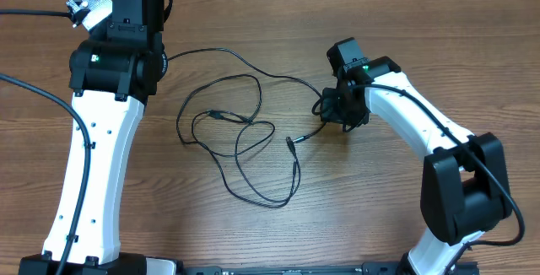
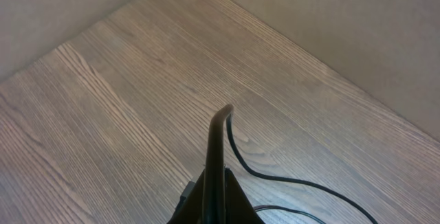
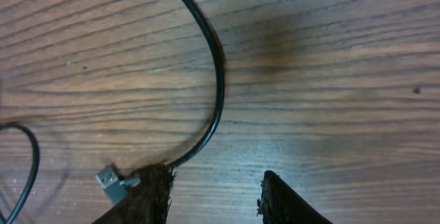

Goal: Untangle cables

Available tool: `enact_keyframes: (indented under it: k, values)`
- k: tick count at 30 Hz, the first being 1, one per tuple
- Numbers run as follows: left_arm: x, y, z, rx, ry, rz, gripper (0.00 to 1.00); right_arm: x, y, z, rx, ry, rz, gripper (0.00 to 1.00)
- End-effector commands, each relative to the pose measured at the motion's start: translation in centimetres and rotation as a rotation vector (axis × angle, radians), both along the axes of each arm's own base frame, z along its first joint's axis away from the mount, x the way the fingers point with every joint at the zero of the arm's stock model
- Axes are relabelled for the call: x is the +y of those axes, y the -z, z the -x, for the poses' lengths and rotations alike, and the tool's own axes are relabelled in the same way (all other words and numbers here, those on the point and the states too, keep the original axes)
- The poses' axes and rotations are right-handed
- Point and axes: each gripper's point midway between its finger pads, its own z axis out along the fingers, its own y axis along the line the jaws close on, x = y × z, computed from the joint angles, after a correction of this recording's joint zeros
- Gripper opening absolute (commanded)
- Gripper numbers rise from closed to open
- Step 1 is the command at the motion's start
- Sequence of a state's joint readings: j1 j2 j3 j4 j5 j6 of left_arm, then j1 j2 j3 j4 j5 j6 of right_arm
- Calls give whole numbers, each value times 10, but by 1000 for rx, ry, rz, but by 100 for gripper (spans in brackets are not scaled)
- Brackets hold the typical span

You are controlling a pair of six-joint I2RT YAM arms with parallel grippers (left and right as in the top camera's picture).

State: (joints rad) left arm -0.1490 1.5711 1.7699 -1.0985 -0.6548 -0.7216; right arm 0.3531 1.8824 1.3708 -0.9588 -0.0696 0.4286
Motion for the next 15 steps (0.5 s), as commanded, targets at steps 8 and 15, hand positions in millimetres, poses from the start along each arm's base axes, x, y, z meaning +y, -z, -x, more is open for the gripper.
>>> enact_keyframes:
  k: [8,15]
  values:
    - [-4,-5,-1,-9,28,10,4,-4,53,2,93,48,47,47]
    - [-4,-5,-1,-10,27,11,4,-2,58,-3,79,48,42,27]
